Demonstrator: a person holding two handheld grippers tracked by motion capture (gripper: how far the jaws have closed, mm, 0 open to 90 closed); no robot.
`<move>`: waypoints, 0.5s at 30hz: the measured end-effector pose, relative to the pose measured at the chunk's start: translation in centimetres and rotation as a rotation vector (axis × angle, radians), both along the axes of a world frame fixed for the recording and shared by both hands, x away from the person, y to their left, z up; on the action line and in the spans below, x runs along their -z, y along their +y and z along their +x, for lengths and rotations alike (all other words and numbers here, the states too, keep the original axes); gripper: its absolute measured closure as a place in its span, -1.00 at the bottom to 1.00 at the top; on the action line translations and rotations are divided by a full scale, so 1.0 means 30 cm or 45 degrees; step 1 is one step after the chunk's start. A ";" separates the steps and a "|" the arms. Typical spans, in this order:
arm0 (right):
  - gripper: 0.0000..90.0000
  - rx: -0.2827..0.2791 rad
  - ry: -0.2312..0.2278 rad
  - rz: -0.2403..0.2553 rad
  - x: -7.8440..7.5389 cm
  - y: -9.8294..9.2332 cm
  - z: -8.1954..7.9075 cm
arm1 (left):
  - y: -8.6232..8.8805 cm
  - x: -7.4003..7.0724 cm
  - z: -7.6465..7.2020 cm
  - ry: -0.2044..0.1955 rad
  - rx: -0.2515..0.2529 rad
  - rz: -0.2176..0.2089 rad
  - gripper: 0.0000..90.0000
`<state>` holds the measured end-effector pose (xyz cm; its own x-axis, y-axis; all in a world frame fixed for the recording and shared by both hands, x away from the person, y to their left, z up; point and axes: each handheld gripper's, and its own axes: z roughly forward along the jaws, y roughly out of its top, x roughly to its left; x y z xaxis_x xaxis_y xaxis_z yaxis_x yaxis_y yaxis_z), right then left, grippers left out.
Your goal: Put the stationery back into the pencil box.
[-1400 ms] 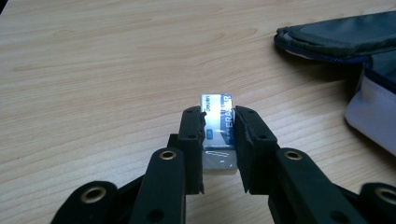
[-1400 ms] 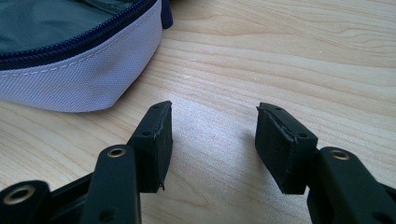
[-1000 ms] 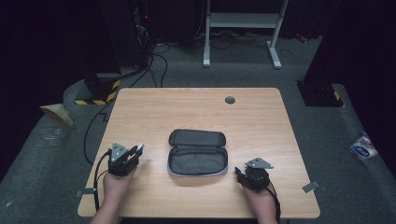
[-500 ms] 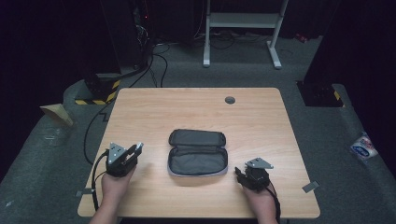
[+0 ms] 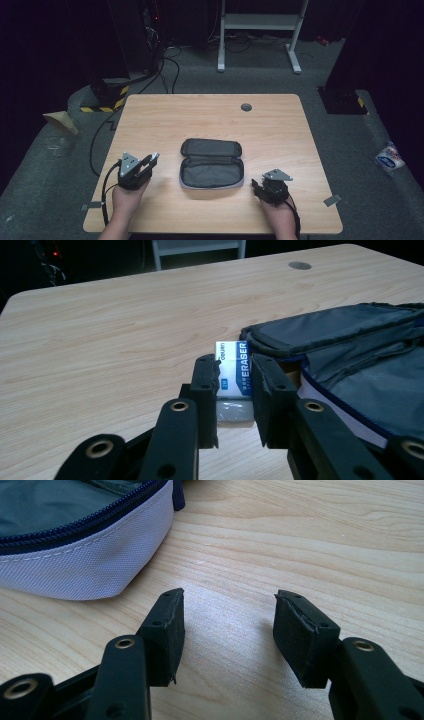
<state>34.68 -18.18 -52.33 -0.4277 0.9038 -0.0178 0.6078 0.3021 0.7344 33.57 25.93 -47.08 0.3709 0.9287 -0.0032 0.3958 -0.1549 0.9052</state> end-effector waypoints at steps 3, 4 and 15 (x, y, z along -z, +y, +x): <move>0.02 0.000 0.000 0.000 0.000 0.000 0.000 | -0.013 -0.005 -0.002 -0.002 0.019 0.001 0.62; 0.02 0.000 0.000 0.000 0.000 0.000 0.000 | -0.022 -0.007 -0.003 -0.003 0.028 0.002 0.62; 0.02 -0.006 -0.003 -0.002 0.000 0.000 0.000 | -0.097 -0.024 -0.017 -0.004 0.129 0.003 0.62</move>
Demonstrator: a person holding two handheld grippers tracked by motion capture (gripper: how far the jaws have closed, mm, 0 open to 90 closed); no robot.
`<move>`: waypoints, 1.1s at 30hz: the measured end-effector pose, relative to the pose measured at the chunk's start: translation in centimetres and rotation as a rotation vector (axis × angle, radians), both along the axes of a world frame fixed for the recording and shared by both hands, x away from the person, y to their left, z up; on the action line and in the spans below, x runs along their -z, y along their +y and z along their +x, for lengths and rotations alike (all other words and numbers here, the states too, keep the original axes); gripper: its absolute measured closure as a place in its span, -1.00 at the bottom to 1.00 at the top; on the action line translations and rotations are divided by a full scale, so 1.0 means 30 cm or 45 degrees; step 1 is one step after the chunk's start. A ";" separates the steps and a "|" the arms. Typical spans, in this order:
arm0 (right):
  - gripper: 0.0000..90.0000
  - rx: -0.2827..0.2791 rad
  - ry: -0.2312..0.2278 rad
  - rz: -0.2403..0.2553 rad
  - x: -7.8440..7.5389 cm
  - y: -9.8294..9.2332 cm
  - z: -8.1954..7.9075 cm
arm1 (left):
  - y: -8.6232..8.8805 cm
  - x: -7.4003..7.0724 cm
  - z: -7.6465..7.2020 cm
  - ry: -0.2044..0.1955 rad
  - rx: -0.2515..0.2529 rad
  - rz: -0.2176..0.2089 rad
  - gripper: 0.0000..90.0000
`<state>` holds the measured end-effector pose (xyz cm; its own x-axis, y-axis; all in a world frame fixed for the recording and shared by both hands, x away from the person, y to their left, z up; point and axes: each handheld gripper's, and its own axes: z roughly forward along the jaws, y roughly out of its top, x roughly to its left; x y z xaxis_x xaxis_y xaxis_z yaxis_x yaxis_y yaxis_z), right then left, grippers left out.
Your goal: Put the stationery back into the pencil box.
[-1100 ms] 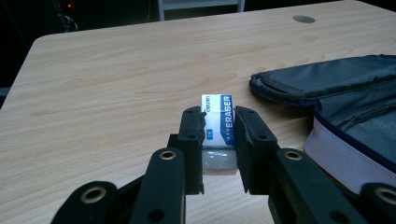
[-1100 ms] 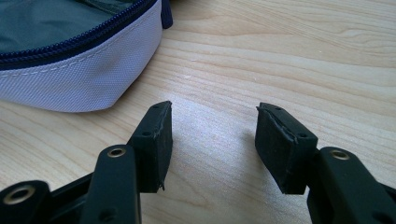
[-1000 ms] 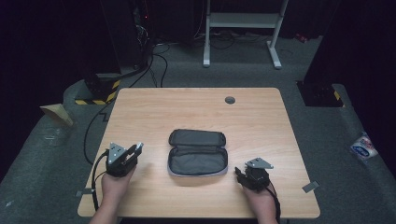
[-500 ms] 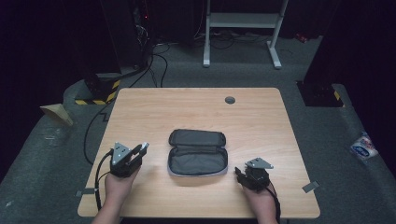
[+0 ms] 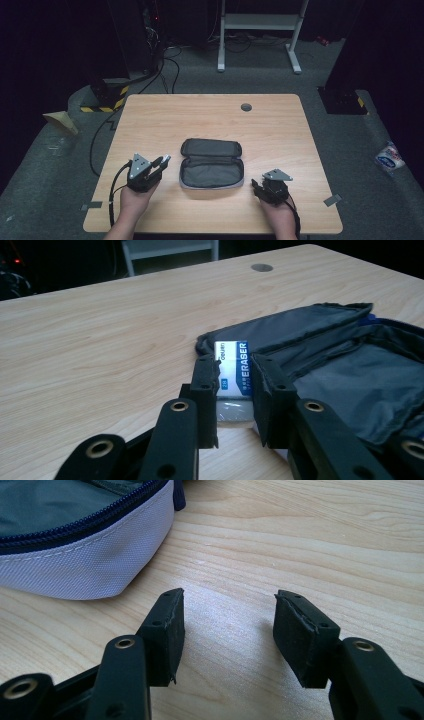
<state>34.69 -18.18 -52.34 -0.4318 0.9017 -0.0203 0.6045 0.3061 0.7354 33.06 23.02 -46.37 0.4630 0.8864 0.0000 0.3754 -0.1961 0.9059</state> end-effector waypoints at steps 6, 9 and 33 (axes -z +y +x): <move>0.02 -0.001 0.000 0.000 0.000 0.000 0.000 | -0.052 -0.002 -0.001 0.002 0.050 0.008 0.62; 0.02 -0.001 0.000 0.000 0.000 0.000 0.000 | -0.091 0.000 0.001 0.007 0.085 0.013 0.62; 0.02 -0.001 0.000 -0.001 0.000 0.001 0.000 | -0.210 0.029 0.029 0.053 0.186 0.027 0.62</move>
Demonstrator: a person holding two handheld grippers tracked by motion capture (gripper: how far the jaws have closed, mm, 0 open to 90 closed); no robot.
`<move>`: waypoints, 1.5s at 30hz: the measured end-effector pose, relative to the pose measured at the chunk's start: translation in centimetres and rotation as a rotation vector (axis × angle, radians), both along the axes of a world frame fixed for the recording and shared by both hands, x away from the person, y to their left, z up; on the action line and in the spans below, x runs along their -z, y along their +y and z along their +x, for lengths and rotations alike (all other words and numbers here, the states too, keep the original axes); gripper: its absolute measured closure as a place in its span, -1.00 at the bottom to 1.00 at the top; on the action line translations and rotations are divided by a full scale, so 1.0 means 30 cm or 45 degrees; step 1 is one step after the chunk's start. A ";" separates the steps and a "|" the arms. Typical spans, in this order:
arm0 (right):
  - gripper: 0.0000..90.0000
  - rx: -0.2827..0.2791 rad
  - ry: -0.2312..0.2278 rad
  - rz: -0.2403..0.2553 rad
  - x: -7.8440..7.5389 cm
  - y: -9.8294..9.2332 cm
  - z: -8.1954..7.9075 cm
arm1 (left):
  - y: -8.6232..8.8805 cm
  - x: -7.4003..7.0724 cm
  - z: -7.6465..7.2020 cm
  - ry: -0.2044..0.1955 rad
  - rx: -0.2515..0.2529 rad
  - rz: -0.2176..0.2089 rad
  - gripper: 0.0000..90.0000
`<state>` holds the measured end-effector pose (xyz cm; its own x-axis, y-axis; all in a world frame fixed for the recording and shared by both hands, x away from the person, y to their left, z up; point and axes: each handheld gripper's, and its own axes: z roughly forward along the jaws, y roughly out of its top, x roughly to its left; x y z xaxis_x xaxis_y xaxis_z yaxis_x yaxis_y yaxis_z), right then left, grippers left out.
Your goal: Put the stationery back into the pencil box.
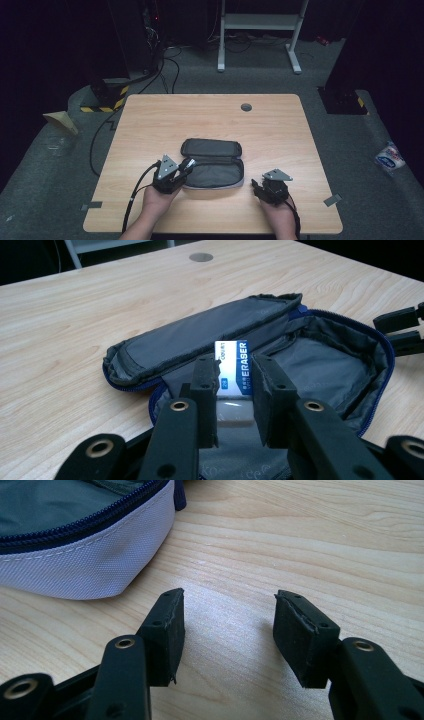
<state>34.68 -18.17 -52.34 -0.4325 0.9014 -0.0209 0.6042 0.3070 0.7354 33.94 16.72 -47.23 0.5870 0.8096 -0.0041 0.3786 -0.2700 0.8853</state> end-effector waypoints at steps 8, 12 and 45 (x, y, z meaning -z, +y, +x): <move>0.02 0.000 0.000 0.001 0.000 0.000 0.000 | -0.020 0.044 0.018 0.051 0.002 0.072 0.62; 0.02 0.000 0.000 0.001 0.000 0.000 0.000 | -0.019 0.060 0.025 0.077 -0.007 0.079 0.61; 0.02 -0.004 -0.001 0.000 0.000 0.000 -0.001 | 0.054 0.052 0.032 0.063 -0.064 -0.027 0.00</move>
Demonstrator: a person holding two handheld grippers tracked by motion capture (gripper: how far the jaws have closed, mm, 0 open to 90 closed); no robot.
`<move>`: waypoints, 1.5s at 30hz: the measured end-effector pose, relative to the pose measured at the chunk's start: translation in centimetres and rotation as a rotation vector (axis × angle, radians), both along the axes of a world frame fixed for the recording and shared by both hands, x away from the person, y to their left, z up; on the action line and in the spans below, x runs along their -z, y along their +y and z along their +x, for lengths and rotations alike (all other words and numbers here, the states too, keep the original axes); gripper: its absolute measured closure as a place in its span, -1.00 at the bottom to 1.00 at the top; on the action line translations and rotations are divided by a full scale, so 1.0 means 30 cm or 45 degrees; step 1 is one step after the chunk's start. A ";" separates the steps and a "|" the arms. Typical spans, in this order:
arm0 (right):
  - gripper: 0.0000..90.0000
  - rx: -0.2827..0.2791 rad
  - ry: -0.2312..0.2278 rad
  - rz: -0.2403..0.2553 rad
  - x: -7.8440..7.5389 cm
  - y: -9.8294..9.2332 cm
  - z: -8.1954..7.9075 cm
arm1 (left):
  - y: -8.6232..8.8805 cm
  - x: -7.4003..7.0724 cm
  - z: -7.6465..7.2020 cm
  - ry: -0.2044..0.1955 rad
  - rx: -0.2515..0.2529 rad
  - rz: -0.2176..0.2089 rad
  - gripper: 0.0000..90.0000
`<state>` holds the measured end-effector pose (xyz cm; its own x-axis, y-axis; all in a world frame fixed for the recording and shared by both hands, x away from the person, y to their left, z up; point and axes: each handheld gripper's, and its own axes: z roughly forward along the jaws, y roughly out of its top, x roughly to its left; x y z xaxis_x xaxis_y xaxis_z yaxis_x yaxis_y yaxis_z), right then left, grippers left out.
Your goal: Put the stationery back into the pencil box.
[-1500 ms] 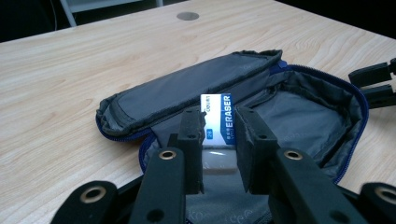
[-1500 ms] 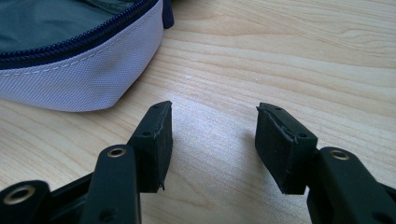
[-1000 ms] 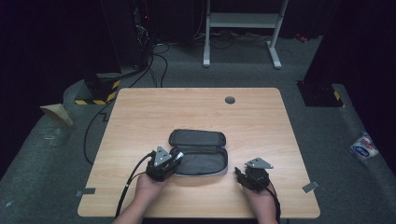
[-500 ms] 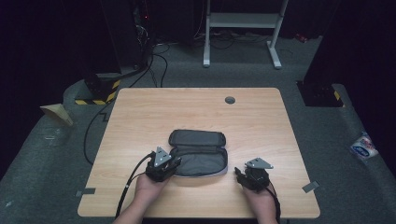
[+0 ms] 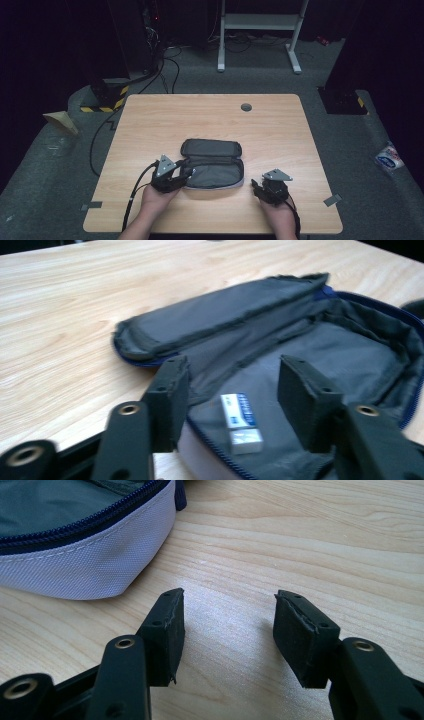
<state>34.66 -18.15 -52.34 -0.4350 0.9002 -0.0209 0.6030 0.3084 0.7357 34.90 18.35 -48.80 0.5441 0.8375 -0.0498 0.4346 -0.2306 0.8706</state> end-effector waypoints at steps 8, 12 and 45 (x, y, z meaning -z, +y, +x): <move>0.02 0.000 0.001 0.001 0.000 0.000 0.000 | 0.122 -0.005 0.017 0.024 -0.085 -0.077 -0.22; 0.02 -0.002 0.002 0.003 0.000 0.000 -0.001 | 0.210 0.006 0.027 0.068 -0.119 -0.063 -0.32; 0.01 0.001 0.004 0.003 0.000 0.003 -0.003 | 0.421 0.140 -0.051 0.222 -0.213 0.197 -0.64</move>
